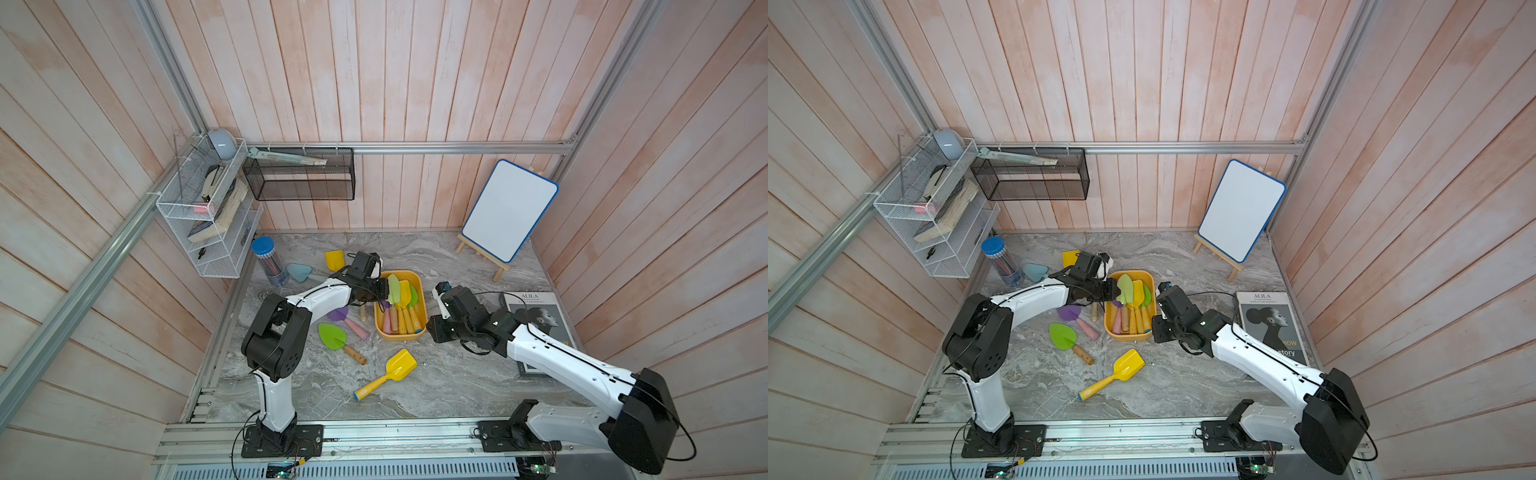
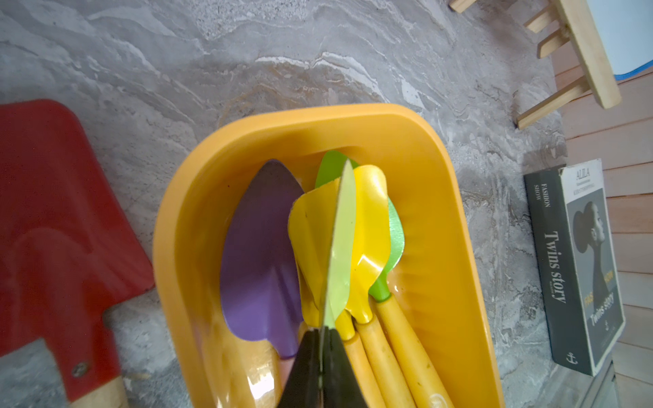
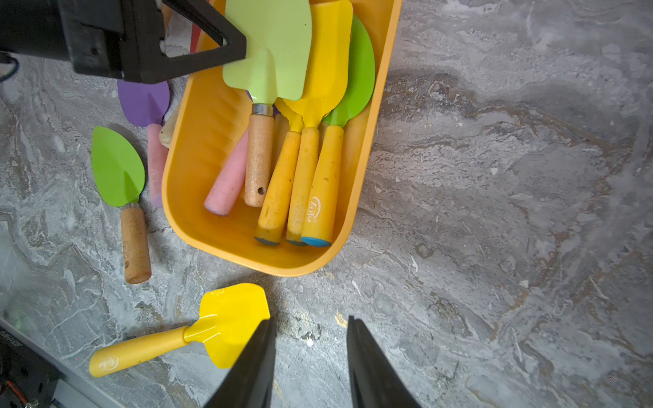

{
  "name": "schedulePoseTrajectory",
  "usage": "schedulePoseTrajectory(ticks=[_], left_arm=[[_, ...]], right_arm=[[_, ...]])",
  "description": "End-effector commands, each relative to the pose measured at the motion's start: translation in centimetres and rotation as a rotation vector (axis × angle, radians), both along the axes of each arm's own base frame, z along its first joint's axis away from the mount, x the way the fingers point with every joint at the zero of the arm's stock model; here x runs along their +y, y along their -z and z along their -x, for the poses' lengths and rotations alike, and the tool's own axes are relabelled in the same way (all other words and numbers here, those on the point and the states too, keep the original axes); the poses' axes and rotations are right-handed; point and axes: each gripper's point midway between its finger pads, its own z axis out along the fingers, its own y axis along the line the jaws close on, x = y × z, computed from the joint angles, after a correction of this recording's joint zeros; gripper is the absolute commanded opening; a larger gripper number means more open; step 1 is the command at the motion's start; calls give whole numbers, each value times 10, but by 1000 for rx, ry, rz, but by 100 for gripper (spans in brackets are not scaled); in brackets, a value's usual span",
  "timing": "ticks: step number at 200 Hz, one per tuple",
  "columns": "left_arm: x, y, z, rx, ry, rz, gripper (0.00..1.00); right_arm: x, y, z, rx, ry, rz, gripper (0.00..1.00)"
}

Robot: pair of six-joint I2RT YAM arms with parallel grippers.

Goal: Put the shovel into the storage box
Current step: Place the shovel in the storage box.

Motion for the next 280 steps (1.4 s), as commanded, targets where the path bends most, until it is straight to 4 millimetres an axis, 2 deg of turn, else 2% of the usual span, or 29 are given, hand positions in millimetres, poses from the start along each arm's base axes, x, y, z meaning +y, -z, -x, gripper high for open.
schedulePoseTrajectory(ticks=[1, 30, 110, 164, 184, 216, 248, 280], left_arm=[[1, 6, -6, 6, -5, -21, 19], [1, 5, -7, 10, -11, -37, 32], [-5, -6, -12, -10, -11, -119, 43], [-7, -12, -16, -24, -27, -188, 46], [-6, -18, -17, -38, -43, -188, 48], [-4, -38, -16, -76, -57, -158, 54], [-4, -60, 1, -111, -33, -123, 56], [2, -75, 39, -133, 30, -127, 57]], right_arm=[[2, 4, 2, 2, -22, 4, 39], [2, 4, 2, 0, -21, 6, 39], [2, 3, 1, -2, -23, 9, 39], [3, 3, 0, -2, -28, 11, 39], [2, 3, 0, -4, -25, 14, 39], [-2, 1, 0, -7, -9, 15, 39], [-8, 7, 3, 14, 20, 15, 39], [-15, 11, 8, 29, 52, 4, 39]])
